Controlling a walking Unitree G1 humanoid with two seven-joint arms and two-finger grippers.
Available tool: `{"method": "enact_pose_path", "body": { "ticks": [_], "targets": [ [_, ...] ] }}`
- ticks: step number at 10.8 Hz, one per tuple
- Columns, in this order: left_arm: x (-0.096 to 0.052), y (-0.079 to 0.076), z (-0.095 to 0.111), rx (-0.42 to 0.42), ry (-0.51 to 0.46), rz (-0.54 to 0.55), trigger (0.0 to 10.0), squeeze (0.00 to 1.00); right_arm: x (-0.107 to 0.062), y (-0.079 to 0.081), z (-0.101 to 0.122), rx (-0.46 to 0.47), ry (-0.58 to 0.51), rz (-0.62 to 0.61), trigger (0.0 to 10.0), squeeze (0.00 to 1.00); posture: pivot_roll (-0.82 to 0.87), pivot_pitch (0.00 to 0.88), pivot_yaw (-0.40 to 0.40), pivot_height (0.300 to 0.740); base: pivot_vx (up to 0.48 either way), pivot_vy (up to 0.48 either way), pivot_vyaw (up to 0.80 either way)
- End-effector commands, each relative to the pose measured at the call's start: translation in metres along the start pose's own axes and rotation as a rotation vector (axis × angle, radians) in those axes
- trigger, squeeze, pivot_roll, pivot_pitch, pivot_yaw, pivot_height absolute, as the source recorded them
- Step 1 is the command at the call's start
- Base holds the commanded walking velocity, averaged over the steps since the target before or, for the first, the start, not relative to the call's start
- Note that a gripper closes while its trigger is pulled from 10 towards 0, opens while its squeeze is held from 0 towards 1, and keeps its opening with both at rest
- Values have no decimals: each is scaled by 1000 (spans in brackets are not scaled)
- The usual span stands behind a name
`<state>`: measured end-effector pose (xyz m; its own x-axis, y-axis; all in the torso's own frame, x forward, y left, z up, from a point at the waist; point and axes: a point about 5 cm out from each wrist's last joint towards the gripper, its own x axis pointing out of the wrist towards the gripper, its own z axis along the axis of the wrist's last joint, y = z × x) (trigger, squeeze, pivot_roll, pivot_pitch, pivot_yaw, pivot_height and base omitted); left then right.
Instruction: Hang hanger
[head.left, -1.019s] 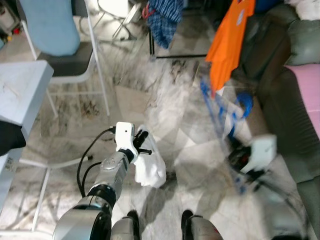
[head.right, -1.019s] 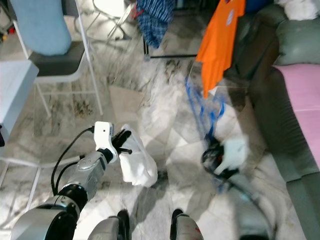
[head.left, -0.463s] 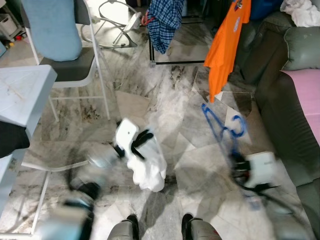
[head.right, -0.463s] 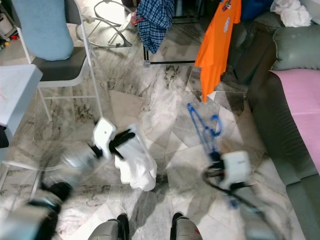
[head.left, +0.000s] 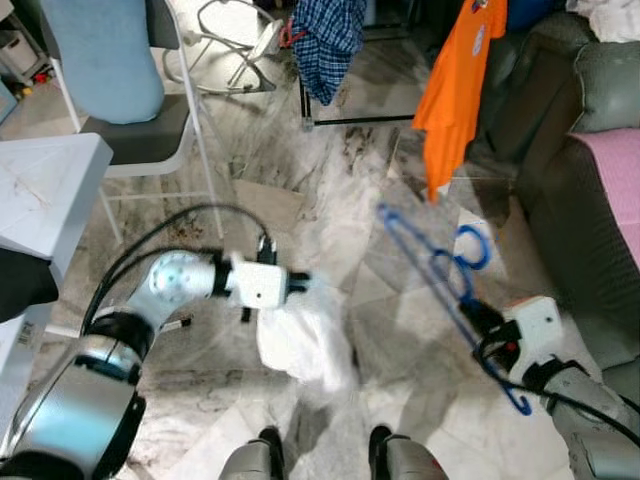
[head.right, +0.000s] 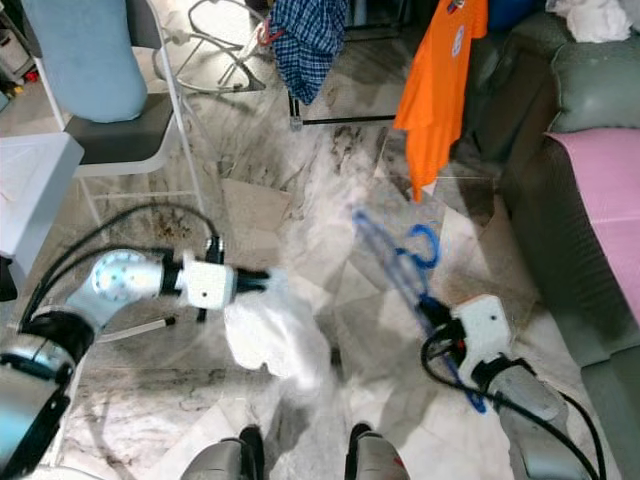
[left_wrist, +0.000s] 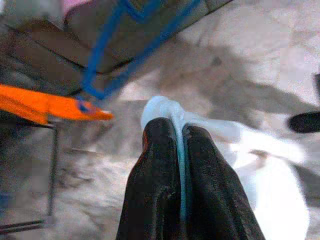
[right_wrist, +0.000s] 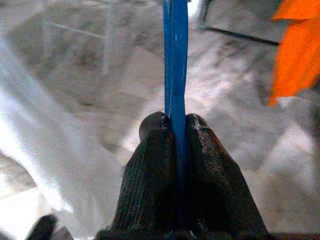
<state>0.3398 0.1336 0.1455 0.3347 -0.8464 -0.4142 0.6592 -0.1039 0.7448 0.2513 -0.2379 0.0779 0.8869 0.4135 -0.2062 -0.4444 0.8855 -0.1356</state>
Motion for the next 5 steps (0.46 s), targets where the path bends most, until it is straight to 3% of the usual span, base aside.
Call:
{"method": "enact_pose_path", "body": {
  "ticks": [1,2,5],
  "targets": [
    [-5,3,-1,66,25,6,10000,0,-2,10,3,2,2,103,10000,0,-210,266,112,740,0,0,0],
    [-6,6,-2,113,42,40,10000,0,-11,17,8,20,17,218,10000,0,-207,272,111,740,0,0,0],
    [-9,11,-4,172,76,81,10000,0,-37,13,13,15,97,353,10000,0,-210,280,118,740,0,0,0]
  ]
}}
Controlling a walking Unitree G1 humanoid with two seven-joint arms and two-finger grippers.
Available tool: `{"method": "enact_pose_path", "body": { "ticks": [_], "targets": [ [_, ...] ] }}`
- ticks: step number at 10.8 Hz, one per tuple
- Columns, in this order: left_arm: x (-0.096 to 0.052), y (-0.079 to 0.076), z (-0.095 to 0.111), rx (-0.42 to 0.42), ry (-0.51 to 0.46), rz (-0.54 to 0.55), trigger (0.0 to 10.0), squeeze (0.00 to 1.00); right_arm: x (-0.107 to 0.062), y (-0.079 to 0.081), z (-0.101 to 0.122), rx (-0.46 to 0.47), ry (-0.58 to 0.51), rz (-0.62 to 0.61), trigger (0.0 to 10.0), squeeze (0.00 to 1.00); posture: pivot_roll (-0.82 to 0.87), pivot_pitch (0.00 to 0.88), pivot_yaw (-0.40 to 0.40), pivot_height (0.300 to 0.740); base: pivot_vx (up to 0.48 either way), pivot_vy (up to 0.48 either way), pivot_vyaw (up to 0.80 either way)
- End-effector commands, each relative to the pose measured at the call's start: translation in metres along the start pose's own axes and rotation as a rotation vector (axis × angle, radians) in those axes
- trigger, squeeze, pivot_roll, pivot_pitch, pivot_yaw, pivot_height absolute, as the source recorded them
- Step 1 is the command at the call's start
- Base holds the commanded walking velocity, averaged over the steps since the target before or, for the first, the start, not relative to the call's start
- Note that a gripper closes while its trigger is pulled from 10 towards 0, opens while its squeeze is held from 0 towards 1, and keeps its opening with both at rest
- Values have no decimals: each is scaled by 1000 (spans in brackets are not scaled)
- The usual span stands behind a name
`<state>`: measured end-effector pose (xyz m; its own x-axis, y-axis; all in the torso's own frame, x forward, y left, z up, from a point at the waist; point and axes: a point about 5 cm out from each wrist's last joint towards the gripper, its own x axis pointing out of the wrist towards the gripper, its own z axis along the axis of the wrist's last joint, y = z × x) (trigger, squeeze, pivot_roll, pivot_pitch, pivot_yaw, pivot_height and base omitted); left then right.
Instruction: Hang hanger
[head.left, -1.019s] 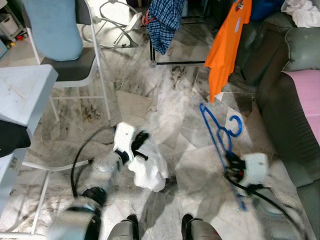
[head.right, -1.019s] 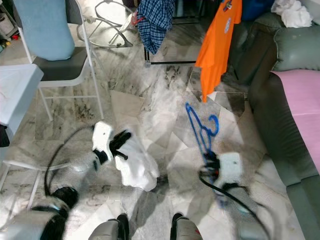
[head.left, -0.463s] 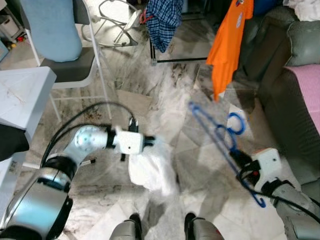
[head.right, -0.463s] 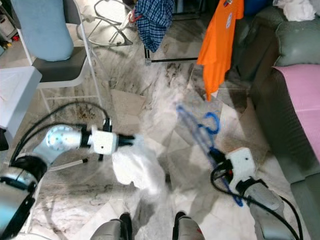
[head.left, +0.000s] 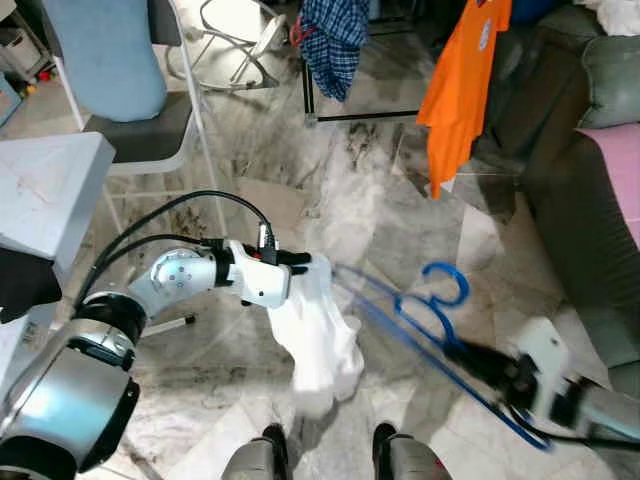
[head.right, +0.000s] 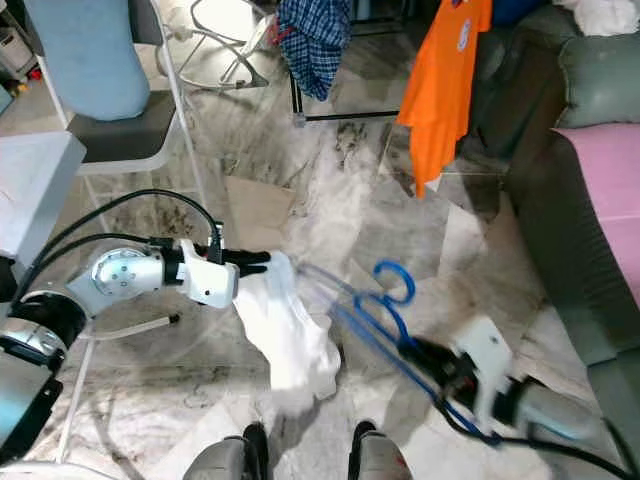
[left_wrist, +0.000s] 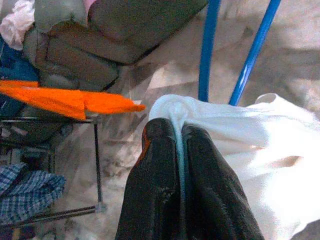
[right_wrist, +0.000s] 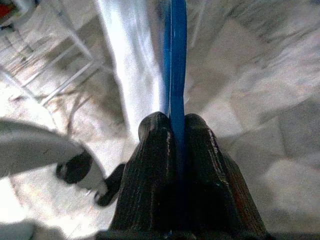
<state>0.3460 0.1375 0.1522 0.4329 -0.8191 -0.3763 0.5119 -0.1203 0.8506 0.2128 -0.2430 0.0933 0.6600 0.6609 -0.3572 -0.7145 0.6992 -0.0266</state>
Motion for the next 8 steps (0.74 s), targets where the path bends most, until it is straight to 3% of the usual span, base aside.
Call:
{"method": "enact_pose_path", "body": {
  "ticks": [1,5,7,8],
  "targets": [
    [-7,7,-5,35,38,24,10000,0,-15,-2,4,5,11,13,10000,0,-214,285,120,740,0,0,0],
    [-7,8,-5,81,36,55,10000,0,-28,-3,4,34,45,13,10000,0,-212,293,125,740,0,0,0],
    [-7,11,-3,99,25,76,10000,0,-25,2,-1,63,58,41,10000,0,-208,295,128,740,0,0,0],
    [-7,12,-4,112,32,84,10000,0,-23,11,-5,87,83,105,10000,0,-205,299,129,740,0,0,0]
  ]
}}
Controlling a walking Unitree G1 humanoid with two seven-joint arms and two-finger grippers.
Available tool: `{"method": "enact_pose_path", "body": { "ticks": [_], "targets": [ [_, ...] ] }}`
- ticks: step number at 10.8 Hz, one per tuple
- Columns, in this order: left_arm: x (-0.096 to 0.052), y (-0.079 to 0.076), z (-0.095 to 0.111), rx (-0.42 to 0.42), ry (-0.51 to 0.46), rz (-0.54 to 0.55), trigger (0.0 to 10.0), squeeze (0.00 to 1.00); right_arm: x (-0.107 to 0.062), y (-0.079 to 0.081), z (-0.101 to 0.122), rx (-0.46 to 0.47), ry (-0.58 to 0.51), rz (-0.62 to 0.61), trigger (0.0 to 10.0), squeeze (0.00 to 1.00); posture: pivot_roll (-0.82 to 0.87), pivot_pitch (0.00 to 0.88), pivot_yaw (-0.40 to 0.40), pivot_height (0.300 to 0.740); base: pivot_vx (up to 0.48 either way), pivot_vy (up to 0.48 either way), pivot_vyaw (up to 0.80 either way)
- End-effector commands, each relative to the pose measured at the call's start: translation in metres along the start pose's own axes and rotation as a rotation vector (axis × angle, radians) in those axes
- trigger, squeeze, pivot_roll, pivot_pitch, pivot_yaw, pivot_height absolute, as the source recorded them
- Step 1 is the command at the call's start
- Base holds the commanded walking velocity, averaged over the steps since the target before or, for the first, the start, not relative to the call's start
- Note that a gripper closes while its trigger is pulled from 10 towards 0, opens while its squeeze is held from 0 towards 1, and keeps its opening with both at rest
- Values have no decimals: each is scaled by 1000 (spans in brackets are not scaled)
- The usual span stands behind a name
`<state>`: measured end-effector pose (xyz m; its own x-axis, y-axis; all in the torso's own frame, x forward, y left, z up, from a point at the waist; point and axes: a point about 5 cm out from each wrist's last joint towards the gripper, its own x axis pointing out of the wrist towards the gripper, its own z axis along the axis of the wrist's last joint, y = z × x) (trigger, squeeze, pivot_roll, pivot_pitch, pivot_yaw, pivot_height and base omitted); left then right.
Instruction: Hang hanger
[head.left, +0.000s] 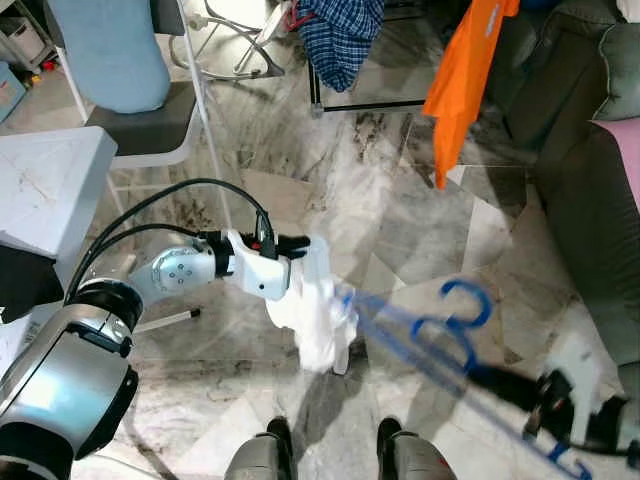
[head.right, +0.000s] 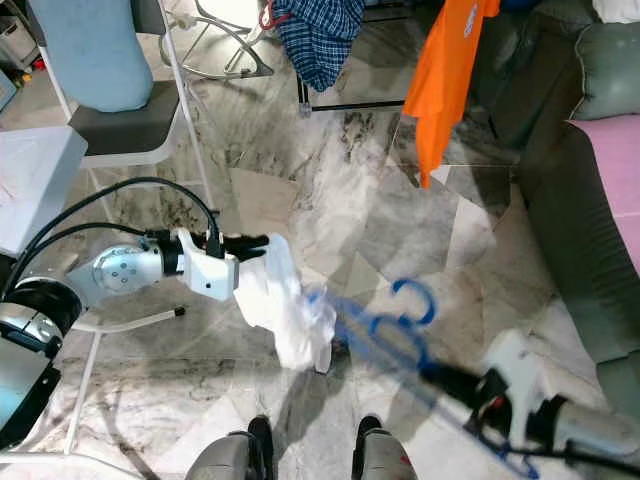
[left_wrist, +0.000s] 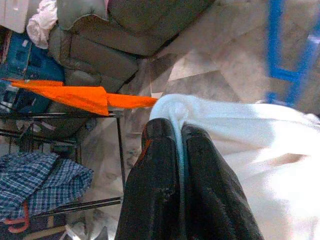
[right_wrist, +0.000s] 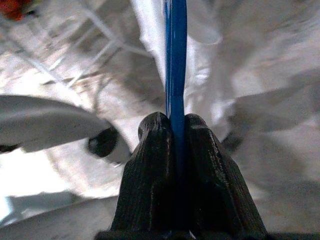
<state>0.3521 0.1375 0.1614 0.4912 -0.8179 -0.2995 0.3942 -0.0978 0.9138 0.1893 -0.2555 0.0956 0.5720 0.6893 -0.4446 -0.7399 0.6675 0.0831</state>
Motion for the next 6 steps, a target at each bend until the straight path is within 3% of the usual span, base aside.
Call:
{"method": "enact_pose_path", "body": {
  "ticks": [1,4,6],
  "targets": [
    [-7,1,-4,15,13,-9,10000,0,2,10,-4,16,19,71,10000,0,-206,300,127,740,0,0,0],
    [-6,-6,0,14,-24,-24,10000,0,-2,4,-5,-16,61,60,10000,0,-206,305,131,740,0,0,0],
    [-10,-16,-3,-4,-8,-51,10000,0,-19,-7,-4,-46,90,-3,10000,0,-205,305,133,740,0,0,0]
  ]
}}
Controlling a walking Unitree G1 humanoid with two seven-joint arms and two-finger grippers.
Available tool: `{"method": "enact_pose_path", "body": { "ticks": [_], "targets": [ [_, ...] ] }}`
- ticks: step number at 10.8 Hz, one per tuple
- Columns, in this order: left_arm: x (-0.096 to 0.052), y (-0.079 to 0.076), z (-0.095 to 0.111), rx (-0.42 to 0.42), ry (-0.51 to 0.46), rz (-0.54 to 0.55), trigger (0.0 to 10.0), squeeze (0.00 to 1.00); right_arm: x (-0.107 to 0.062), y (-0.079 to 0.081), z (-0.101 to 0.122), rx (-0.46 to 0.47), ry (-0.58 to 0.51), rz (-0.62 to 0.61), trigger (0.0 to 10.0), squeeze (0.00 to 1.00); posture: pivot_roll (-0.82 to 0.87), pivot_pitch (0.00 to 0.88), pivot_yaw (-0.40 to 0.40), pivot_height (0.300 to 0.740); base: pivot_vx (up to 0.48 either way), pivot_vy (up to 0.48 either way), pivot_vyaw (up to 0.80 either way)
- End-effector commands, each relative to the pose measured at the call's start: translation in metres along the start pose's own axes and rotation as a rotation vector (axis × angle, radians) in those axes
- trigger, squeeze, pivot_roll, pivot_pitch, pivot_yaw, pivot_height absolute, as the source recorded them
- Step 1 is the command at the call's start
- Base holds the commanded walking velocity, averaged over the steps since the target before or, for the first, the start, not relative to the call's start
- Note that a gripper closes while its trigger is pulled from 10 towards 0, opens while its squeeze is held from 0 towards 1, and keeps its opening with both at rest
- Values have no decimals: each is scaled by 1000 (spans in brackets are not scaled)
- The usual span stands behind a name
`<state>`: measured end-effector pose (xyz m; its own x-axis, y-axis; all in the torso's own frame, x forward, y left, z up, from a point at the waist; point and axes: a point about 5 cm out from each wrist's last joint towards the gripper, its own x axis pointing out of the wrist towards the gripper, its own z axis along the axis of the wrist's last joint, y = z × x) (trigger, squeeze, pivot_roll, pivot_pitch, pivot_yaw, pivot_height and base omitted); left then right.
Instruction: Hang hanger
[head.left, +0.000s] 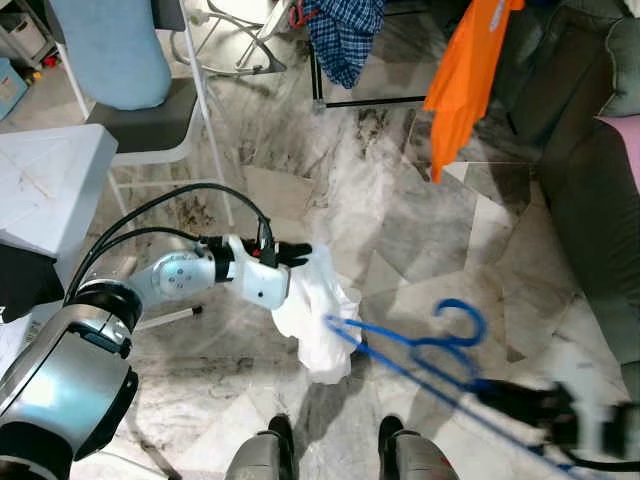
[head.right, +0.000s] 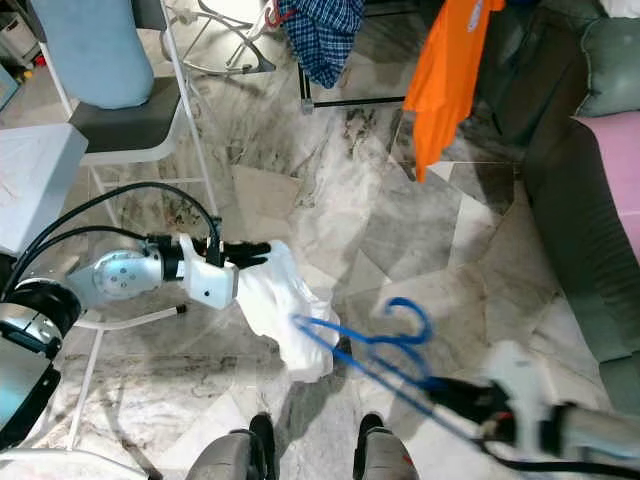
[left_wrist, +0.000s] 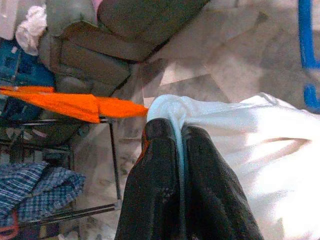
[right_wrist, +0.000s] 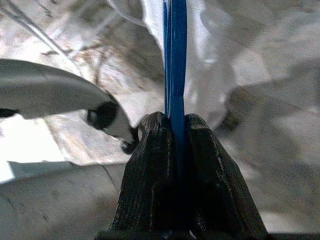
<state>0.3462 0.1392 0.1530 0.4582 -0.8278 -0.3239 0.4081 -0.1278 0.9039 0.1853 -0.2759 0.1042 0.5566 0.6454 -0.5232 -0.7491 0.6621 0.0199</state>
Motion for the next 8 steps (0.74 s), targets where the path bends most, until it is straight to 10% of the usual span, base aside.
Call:
{"method": "enact_pose_path", "body": {
  "ticks": [1,4,8],
  "targets": [
    [-10,-11,-8,-16,43,-30,10000,0,-13,-7,-4,-9,20,-55,10000,0,-210,309,132,740,0,0,0],
    [-9,-16,-8,-35,49,-39,10000,0,-29,-34,1,-74,-3,-296,10000,0,-221,313,135,740,0,0,0],
    [3,-18,11,-38,-101,-26,10000,0,16,-22,4,-98,-48,-179,10000,0,-216,316,137,740,0,0,0]
  ]
}}
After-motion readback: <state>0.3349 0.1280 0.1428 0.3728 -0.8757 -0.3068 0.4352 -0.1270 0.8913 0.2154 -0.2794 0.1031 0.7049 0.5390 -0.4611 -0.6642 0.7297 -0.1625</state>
